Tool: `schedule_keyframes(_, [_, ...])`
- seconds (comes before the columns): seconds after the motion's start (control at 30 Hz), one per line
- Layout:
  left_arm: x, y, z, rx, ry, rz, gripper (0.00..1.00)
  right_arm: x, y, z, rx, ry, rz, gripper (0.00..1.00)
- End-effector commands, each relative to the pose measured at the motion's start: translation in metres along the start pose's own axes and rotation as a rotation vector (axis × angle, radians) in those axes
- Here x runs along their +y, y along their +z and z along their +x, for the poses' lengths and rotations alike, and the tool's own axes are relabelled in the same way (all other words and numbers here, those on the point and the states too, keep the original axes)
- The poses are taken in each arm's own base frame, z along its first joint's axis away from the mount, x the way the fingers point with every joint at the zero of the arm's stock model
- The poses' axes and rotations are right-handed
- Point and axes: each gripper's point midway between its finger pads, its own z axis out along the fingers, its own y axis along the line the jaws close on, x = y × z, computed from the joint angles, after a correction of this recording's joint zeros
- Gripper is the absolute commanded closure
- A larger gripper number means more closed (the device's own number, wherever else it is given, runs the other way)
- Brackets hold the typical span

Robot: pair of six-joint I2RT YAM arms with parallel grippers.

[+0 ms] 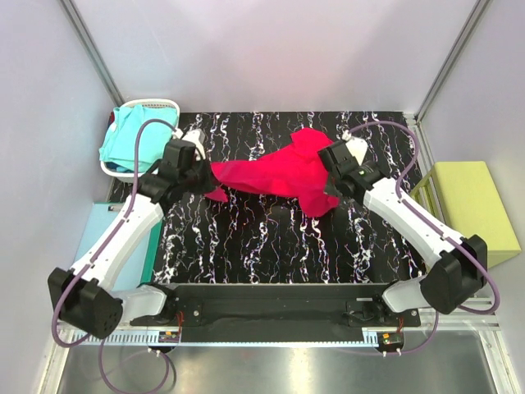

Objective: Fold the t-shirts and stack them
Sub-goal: Flatten out the tshirt

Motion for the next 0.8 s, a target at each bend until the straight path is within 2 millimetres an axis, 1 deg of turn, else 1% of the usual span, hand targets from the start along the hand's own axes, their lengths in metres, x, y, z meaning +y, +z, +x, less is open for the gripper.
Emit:
schedule_keyframes(0.0, [0.008,-0.017,0.009,-0.011,-0.009,-0.036,1.00,-0.023,-0.018,0.015,0.028,0.044,0.058,1.00])
schedule_keyframes(0.07, [0.014,-0.023,0.019,0.017,-0.014,-0.056,1.00,-0.030,-0.024,0.021,0.049,0.045,0.073,1.00])
schedule_keyframes(0.13, [0.015,-0.028,0.023,0.025,-0.017,-0.058,1.00,-0.034,-0.029,0.025,0.062,0.060,0.080,1.00])
schedule_keyframes(0.17, [0.016,-0.031,0.027,0.041,-0.025,-0.066,1.00,-0.040,-0.030,0.032,0.081,0.052,0.094,1.00])
schedule_keyframes(0.2, [0.017,-0.033,0.029,0.047,-0.024,-0.070,1.00,-0.041,-0.033,0.035,0.089,0.069,0.093,1.00])
schedule_keyframes(0.27, [0.021,-0.036,0.039,0.078,-0.032,-0.088,1.00,-0.047,-0.035,0.047,0.126,0.069,0.108,1.00])
schedule_keyframes(0.3, [0.023,-0.036,0.046,0.096,-0.038,-0.096,1.00,-0.047,-0.038,0.053,0.146,0.081,0.099,1.00])
schedule_keyframes(0.37, [0.028,-0.037,0.059,0.133,-0.052,-0.114,1.00,-0.053,-0.038,0.070,0.188,0.074,0.118,1.00])
schedule_keyframes(0.4, [0.032,-0.038,0.069,0.151,-0.061,-0.122,1.00,-0.052,-0.041,0.076,0.200,0.081,0.109,1.00])
schedule_keyframes(0.43, [0.034,-0.039,0.077,0.167,-0.081,-0.130,1.00,-0.057,-0.041,0.088,0.226,0.071,0.122,1.00])
schedule_keyframes(0.47, [0.034,-0.041,0.085,0.182,-0.087,-0.130,1.00,-0.058,-0.042,0.095,0.241,0.068,0.121,1.00])
schedule_keyframes(0.5, [0.038,-0.042,0.100,0.205,-0.099,-0.135,1.00,-0.057,-0.045,0.102,0.258,0.081,0.112,1.00])
schedule_keyframes(0.53, [0.039,-0.041,0.109,0.220,-0.122,-0.135,1.00,-0.060,-0.046,0.116,0.286,0.060,0.121,1.00])
schedule_keyframes(0.57, [0.037,-0.044,0.119,0.233,-0.120,-0.125,1.00,-0.061,-0.047,0.122,0.299,0.055,0.118,1.00])
schedule_keyframes(0.6, [0.044,-0.041,0.139,0.277,-0.126,-0.140,1.00,-0.061,-0.049,0.130,0.317,0.060,0.115,1.00])
schedule_keyframes(0.63, [0.045,-0.042,0.147,0.290,-0.141,-0.143,1.00,-0.065,-0.048,0.143,0.340,0.038,0.126,1.00])
schedule_keyframes(0.67, [0.043,-0.044,0.157,0.305,-0.140,-0.132,1.00,-0.067,-0.049,0.150,0.354,0.035,0.133,1.00])
schedule_keyframes(0.7, [0.049,-0.044,0.172,0.341,-0.145,-0.146,1.00,-0.071,-0.049,0.159,0.377,0.029,0.143,1.00])
schedule_keyframes(0.73, [0.043,-0.046,0.180,0.357,-0.138,-0.133,1.00,-0.071,-0.051,0.165,0.387,0.016,0.140,1.00])
schedule_keyframes(0.77, [0.043,-0.047,0.183,0.355,-0.136,-0.134,1.00,-0.072,-0.052,0.169,0.392,0.020,0.138,1.00])
